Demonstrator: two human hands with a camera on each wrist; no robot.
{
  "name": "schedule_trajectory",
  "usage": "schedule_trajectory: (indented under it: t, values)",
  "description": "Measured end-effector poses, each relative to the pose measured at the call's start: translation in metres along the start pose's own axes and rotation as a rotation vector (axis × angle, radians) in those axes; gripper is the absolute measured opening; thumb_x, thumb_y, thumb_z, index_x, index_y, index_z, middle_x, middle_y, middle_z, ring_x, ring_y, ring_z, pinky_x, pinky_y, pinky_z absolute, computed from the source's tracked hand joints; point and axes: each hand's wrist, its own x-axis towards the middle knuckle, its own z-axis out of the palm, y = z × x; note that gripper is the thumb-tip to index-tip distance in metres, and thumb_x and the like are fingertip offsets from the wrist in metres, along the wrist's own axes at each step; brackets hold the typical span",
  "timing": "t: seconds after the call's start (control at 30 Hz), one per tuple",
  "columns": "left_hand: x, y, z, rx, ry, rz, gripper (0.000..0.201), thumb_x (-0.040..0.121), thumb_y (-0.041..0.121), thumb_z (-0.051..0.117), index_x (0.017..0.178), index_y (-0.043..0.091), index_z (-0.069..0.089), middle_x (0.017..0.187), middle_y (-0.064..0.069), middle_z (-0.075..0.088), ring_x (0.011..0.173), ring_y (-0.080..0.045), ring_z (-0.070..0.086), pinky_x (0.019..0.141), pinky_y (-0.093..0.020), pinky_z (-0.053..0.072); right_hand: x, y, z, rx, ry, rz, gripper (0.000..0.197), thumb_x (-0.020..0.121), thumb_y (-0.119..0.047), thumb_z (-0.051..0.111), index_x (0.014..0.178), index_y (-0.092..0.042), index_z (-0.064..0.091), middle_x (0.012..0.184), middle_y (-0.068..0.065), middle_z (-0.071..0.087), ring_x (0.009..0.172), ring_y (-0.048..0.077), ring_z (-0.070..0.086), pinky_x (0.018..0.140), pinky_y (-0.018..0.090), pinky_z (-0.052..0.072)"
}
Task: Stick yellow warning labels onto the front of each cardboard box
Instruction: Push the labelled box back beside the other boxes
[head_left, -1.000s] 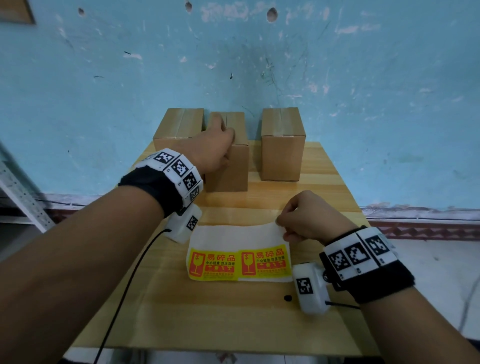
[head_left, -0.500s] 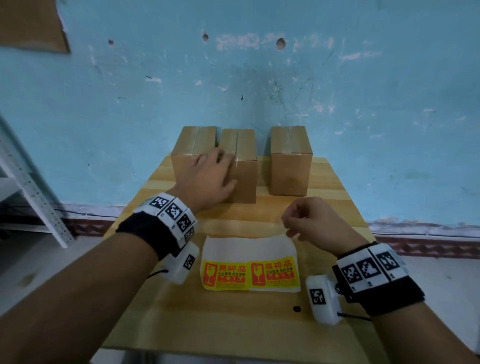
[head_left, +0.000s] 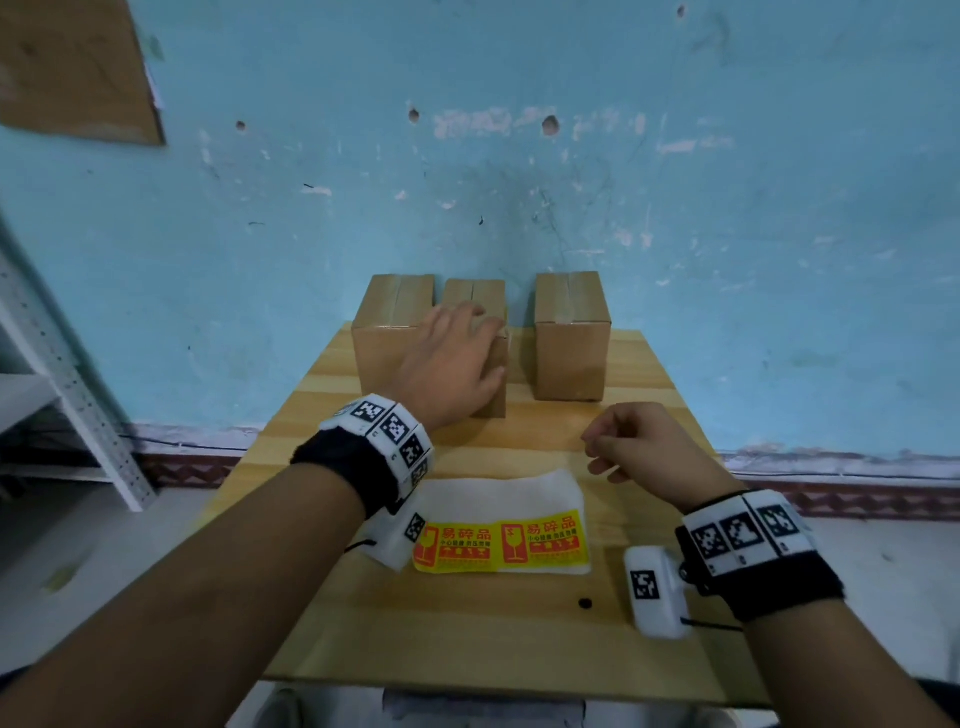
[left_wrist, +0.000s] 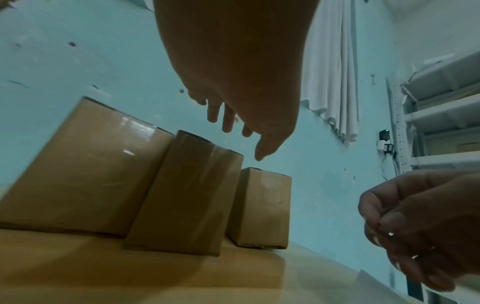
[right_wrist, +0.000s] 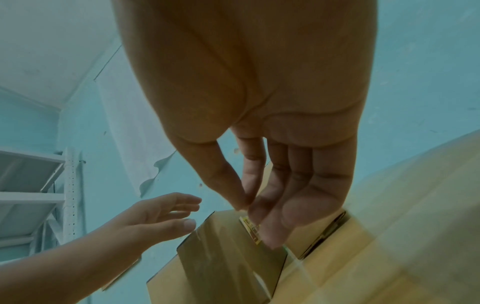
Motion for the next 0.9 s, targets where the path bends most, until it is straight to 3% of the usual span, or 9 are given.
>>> schedule_trajectory:
  t: [0.1,0.27,0.4,0.47,0.53,0.6,0.67,0.77,0.9]
  values:
    - [0.020,0.023,0.008,-0.023,-0.016,0.019,0.060,0.094,0.041,0.055,0.147,0.017,0.037,0.153,-0.011,0.036,0.144,-0.029,0.027,0.121,-0.042,0.009,0.000,0.005,-0.008,0.045,-0.005,0.004,0.012,0.094,-0.005,0.057,0.085,-0.007,0.065,0.080,0.008,0.070,0.069,0.018,0.072,0.056,0.025,0.053]
    - [0.048,0.051,0.034,-0.036,-0.019,0.063,0.060,0.092,0.042,0.057,0.144,0.018,0.039,0.151,-0.011,0.038,0.142,-0.031,0.030,0.120,-0.042,0.016,0.002,0.017,-0.020,0.070,-0.026,0.007,0.012,0.093,-0.005,0.057,0.085,-0.007,0.066,0.082,0.011,0.071,0.071,0.018,0.073,0.055,0.023,0.053]
    - [0.070,0.068,0.050,-0.101,-0.022,0.092,0.064,0.093,0.037,0.057,0.149,0.016,0.032,0.146,-0.010,0.042,0.132,-0.031,0.042,0.110,-0.043,0.035,0.005,0.023,-0.025,0.078,-0.043,0.015,0.012,0.092,-0.005,0.056,0.085,-0.008,0.066,0.082,0.010,0.071,0.069,0.016,0.073,0.055,0.022,0.053]
    - [0.079,0.072,0.062,-0.228,-0.003,0.073,0.065,0.093,0.034,0.057,0.151,0.025,0.028,0.138,-0.009,0.044,0.125,-0.030,0.046,0.102,-0.048,0.044,0.007,0.023,-0.026,0.079,-0.042,0.022,0.012,0.092,-0.007,0.056,0.086,-0.007,0.066,0.081,0.009,0.070,0.069,0.016,0.072,0.057,0.024,0.054]
    - [0.088,0.075,0.074,-0.293,0.015,0.032,0.055,0.092,0.039,0.059,0.143,0.030,0.040,0.131,-0.008,0.040,0.121,-0.030,0.045,0.100,-0.049,0.047,0.009,0.024,-0.026,0.067,-0.041,0.031,0.012,0.092,-0.008,0.056,0.086,-0.008,0.067,0.081,0.008,0.071,0.070,0.016,0.072,0.058,0.025,0.054]
    - [0.094,0.080,0.084,-0.302,0.043,-0.044,0.047,0.088,0.050,0.061,0.128,0.026,0.053,0.125,-0.009,0.036,0.118,-0.030,0.043,0.098,-0.047,0.048,0.011,0.025,-0.025,0.046,-0.038,0.029,0.013,0.091,-0.009,0.057,0.083,-0.009,0.067,0.082,0.011,0.072,0.070,0.017,0.073,0.058,0.026,0.054]
    - [0.099,0.087,0.089,-0.281,0.111,-0.088,0.044,0.085,0.055,0.062,0.115,0.022,0.055,0.119,-0.008,0.037,0.113,-0.030,0.045,0.088,-0.046,0.051,0.012,0.026,-0.025,0.019,-0.029,0.040,0.013,0.090,-0.009,0.058,0.080,-0.010,0.067,0.084,0.014,0.074,0.073,0.020,0.074,0.060,0.029,0.054]
    - [0.105,0.095,0.091,-0.284,0.181,-0.147,0.036,0.087,0.046,0.064,0.104,0.016,0.055,0.117,-0.009,0.041,0.111,-0.029,0.046,0.076,-0.039,0.050,0.012,0.029,-0.027,0.000,-0.010,0.052,0.014,0.089,-0.010,0.058,0.080,-0.011,0.068,0.086,0.015,0.075,0.075,0.020,0.075,0.063,0.033,0.057]
    - [0.109,0.098,0.089,-0.458,0.246,-0.231,0.029,0.077,0.034,0.070,0.093,0.016,0.052,0.111,-0.005,0.035,0.109,-0.027,0.045,0.091,-0.044,0.049,0.013,0.032,-0.031,0.002,0.017,0.063,0.013,0.088,-0.010,0.058,0.081,-0.008,0.069,0.086,0.015,0.075,0.070,0.017,0.075,0.063,0.035,0.057]
